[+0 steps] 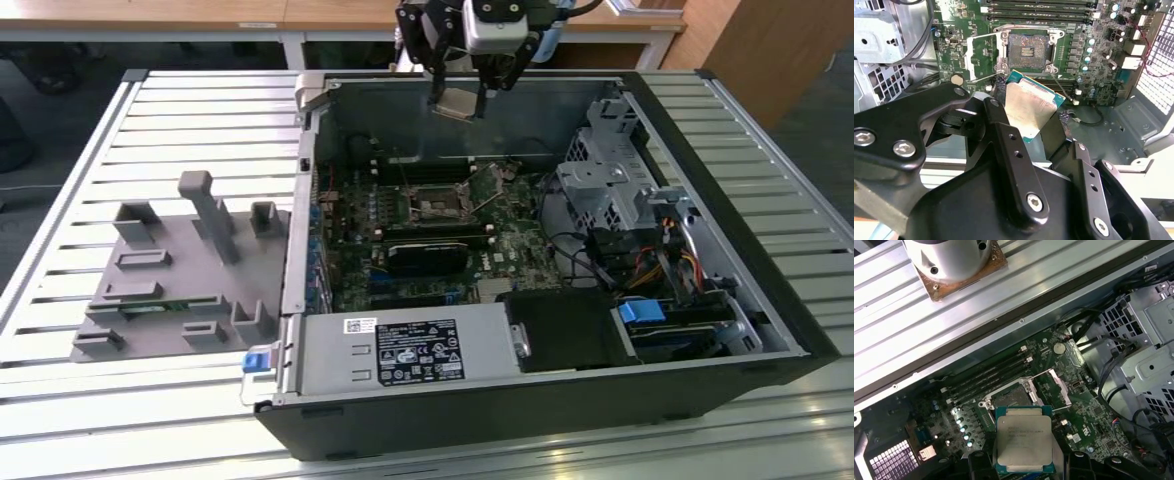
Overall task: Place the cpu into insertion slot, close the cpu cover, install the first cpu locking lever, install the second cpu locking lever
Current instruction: 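Place the cpu into insertion slot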
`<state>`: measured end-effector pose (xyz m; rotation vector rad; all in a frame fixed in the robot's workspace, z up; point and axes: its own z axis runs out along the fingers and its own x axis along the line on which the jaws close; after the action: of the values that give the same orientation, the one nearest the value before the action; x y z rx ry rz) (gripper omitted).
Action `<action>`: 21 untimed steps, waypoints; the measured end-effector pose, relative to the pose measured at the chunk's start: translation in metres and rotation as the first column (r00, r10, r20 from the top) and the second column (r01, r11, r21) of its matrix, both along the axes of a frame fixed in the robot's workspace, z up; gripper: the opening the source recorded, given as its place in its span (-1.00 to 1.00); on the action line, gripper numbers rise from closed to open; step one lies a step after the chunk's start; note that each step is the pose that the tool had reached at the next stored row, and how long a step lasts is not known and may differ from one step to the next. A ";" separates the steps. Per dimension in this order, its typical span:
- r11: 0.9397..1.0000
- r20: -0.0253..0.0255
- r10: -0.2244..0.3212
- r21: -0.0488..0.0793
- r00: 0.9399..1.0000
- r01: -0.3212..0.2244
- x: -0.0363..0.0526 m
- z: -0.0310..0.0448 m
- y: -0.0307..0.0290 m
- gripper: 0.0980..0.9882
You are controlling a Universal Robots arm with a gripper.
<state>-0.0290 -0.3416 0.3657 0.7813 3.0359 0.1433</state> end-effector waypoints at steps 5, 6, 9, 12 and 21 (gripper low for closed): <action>1.000 0.000 -0.011 0.000 1.000 0.011 0.0000 0.0000 0.0000 -0.03; 1.000 0.000 -0.014 0.000 1.000 0.014 0.0000 0.0000 0.0000 -0.03; 1.000 0.000 -0.021 0.000 1.000 0.021 0.0000 0.0000 0.0000 -0.03; 1.000 0.000 -0.028 0.000 1.000 0.028 0.0000 0.0000 0.0000 -0.03; 0.999 0.000 -0.050 0.000 0.999 0.050 0.0000 0.0000 0.0000 -0.03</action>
<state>-0.0290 -0.3416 0.3657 0.8563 3.0132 0.1430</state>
